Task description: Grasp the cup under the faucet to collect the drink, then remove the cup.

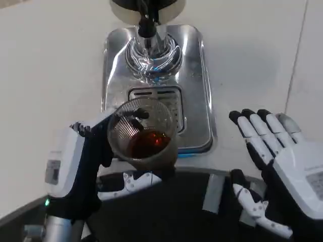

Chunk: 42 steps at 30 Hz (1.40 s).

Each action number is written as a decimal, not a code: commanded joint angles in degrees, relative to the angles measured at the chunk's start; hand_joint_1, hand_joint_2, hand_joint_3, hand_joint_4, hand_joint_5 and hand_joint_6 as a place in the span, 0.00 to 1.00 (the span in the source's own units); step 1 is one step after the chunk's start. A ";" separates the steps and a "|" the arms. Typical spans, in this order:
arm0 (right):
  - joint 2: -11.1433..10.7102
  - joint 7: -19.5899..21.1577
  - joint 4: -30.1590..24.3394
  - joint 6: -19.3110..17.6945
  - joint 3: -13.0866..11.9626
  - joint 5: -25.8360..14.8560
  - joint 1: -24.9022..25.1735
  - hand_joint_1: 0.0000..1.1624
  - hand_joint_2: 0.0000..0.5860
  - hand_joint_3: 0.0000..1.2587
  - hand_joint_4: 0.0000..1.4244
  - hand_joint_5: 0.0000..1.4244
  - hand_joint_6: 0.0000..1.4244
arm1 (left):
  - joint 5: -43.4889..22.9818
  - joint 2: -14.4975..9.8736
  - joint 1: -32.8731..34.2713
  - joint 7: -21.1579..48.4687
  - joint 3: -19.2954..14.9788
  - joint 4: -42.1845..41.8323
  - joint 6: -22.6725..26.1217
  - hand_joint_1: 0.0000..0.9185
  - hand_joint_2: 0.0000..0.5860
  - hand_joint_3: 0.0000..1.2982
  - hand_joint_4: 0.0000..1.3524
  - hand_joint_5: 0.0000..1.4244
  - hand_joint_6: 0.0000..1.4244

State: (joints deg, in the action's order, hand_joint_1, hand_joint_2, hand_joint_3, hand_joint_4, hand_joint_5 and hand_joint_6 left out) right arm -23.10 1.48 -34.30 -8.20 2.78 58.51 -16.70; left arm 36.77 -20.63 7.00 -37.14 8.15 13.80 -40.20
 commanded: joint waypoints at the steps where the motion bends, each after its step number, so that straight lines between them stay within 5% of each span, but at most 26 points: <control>1: -0.34 3.26 -0.47 -2.62 -0.35 0.21 -3.07 0.09 0.99 0.00 0.00 0.00 0.00 | -0.10 -0.79 -2.85 1.54 -0.86 -4.00 -2.81 0.74 0.15 0.87 0.87 0.95 1.00; 16: 0.65 5.96 -4.55 -8.30 0.08 1.66 -10.87 0.10 1.00 0.00 0.00 0.00 0.00 | -1.44 0.16 -11.44 6.47 -3.05 -11.20 -5.07 0.74 0.14 0.87 0.87 0.95 1.00; 42: 0.20 11.66 -1.02 -13.67 -1.80 0.67 -15.03 0.13 1.00 0.00 0.00 0.00 0.00 | -2.14 0.90 -12.69 10.11 -6.14 -12.78 -7.87 0.74 0.14 0.87 0.86 0.95 1.00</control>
State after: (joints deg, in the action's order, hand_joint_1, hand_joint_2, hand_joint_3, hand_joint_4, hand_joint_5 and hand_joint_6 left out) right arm -23.04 12.97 -35.65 -21.51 1.14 60.00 -31.50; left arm 36.03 -19.63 -6.21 -27.09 2.67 1.46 -45.81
